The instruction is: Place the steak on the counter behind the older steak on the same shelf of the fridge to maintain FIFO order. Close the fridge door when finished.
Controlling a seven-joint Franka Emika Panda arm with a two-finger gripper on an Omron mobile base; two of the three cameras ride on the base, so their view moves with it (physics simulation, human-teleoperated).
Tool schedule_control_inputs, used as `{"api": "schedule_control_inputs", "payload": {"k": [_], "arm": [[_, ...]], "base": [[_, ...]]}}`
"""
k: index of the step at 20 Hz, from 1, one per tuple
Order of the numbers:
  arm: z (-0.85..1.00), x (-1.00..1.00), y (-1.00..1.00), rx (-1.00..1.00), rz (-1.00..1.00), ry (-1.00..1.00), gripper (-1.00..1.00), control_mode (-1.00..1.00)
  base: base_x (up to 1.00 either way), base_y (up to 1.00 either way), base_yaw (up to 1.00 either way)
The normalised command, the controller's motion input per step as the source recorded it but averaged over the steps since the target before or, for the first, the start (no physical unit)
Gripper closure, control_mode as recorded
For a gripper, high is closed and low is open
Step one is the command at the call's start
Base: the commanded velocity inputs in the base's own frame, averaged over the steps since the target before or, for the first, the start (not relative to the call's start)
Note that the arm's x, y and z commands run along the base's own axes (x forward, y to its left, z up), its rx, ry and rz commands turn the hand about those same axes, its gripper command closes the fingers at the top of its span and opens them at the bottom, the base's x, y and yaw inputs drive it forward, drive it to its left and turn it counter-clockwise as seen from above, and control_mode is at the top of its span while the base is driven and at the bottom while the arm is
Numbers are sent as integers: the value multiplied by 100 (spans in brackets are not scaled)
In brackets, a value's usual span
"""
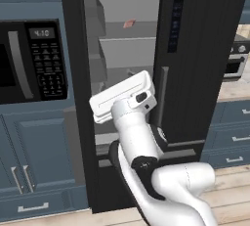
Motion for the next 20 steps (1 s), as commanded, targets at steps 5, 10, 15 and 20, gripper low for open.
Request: {"api": "schedule_control_inputs", "payload": {"k": [5, 10, 15, 20], "arm": [[1, -100, 33, 10, -15, 20, -100, -100], [-5, -88, 61, 7, -21, 22, -100, -100], [-35, 10, 61, 1, -19, 10, -100, -100], [-38, 65, 51, 1, -8, 0, -100, -100]], "base": [[0, 0, 0], [0, 0, 0], [0, 0, 0], [0, 0, 0]]}}
